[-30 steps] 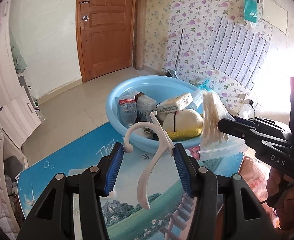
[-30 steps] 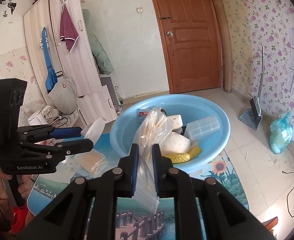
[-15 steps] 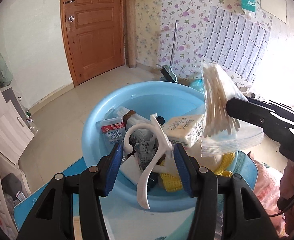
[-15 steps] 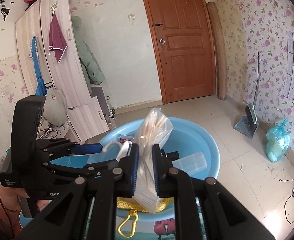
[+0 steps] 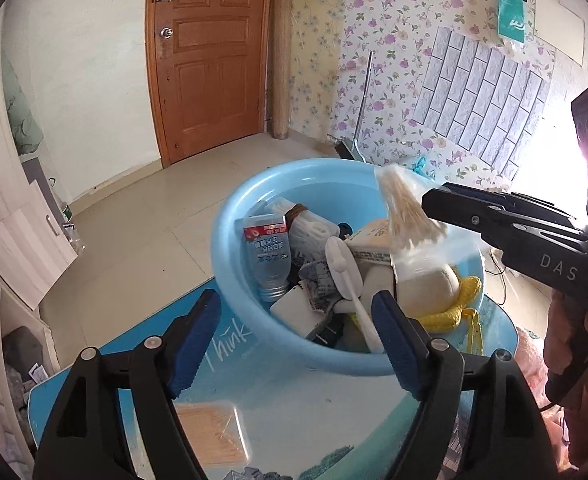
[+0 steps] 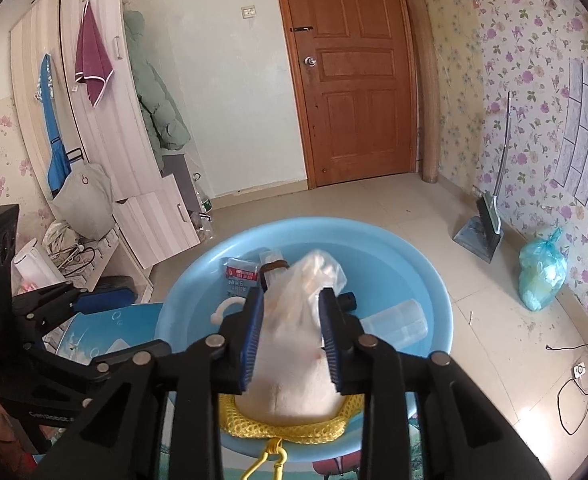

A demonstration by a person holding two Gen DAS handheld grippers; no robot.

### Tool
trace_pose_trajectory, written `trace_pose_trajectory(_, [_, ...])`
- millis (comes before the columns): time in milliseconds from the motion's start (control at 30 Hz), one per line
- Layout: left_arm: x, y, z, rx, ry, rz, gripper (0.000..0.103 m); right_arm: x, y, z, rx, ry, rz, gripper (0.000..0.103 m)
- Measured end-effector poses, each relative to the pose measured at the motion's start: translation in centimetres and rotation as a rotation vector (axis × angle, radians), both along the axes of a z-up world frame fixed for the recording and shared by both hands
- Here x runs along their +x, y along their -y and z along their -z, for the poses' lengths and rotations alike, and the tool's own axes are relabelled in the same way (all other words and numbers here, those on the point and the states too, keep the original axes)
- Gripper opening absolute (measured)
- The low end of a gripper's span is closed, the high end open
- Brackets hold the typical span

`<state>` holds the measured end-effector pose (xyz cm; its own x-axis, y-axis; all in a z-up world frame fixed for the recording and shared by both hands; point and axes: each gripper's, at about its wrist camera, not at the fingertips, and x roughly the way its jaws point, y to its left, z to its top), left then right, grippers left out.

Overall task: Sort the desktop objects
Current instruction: 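Lower the hook and swab bag into the basin and open both tools, then move both open tools toward the clear toothpick box on the table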

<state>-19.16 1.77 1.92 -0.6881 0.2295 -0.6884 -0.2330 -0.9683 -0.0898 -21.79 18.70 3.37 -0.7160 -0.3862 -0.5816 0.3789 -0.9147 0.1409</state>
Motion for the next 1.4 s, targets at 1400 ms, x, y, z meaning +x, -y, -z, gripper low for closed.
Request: trace_pose_trajectory(1400, [11.5,7.5,3.4,0.061,0.055,-0.174,0.094,11.0,6.1,3.0,0.082,0.089,-0.171,0.04])
